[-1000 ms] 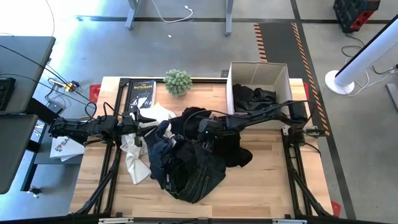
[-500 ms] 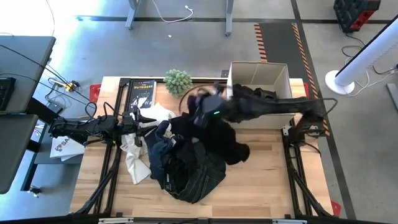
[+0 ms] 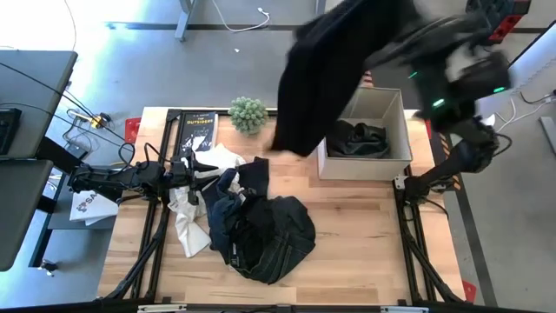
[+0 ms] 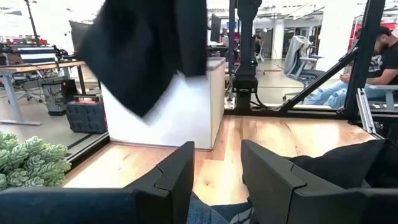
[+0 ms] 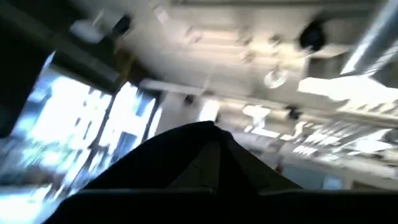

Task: Sort clothes
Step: Put the dark blue shirt into the white laundry bin, then put the black pants into the white laundry bin

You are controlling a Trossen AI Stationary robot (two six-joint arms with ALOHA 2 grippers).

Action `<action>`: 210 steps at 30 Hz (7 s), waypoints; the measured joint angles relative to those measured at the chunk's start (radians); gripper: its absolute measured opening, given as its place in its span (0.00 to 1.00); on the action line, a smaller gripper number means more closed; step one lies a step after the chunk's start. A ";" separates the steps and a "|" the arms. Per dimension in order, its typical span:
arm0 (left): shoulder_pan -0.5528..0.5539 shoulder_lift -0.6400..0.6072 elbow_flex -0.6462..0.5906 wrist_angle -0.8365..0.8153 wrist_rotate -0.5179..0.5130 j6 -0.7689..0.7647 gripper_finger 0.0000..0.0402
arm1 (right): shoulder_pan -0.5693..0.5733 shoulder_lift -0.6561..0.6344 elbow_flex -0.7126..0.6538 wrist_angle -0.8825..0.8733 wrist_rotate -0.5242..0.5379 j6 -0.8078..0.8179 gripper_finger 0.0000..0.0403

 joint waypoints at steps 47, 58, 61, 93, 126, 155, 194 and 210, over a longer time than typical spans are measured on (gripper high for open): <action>0.000 0.000 0.000 0.000 0.000 0.000 0.33 | -0.797 -0.022 -1.161 -1.265 -0.660 1.340 0.06; 0.000 0.000 0.000 0.000 0.000 0.000 0.33 | -0.862 -0.022 -0.688 -1.614 -0.624 1.287 0.28; 0.000 0.000 0.000 0.000 0.000 0.000 0.33 | -0.861 -0.026 -0.555 -1.633 -0.616 1.310 0.29; 0.000 0.000 0.000 0.000 0.000 0.000 0.33 | -0.770 -0.108 -0.947 -1.158 -0.707 1.370 0.29; 0.000 0.000 0.000 0.000 0.000 0.000 0.33 | 0.230 0.524 -0.622 -0.533 -0.830 1.133 0.48; 0.000 0.000 0.000 -0.001 0.000 0.000 0.33 | 0.231 0.293 0.069 -0.972 0.313 0.535 0.03; 0.000 0.000 0.000 0.000 0.000 0.000 0.33 | -0.721 -0.048 -0.924 -1.291 -0.636 1.271 0.19; 0.000 0.000 0.000 0.000 0.000 0.000 0.33 | -0.685 -0.103 -0.900 -1.455 -0.327 1.506 0.19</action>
